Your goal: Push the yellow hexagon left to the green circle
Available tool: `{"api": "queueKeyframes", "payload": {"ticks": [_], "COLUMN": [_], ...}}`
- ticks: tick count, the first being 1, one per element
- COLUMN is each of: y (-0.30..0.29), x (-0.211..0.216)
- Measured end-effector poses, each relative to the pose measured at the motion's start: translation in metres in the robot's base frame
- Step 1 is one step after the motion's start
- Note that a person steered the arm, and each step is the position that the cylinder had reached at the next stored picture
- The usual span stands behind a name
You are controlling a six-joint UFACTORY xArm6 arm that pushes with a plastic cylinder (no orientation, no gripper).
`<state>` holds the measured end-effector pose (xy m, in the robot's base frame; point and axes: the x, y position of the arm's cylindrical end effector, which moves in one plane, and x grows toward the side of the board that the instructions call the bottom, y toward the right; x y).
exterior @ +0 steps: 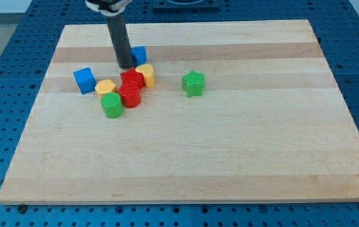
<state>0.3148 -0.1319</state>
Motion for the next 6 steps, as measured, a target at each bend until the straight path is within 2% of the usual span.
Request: {"api": "queueKeyframes", "payload": {"ticks": [1,2,3,4,6], "y": [0.000,0.000,-0.012,-0.021,-0.021], "x": [-0.020,-0.021,0.010,0.070,0.129]}}
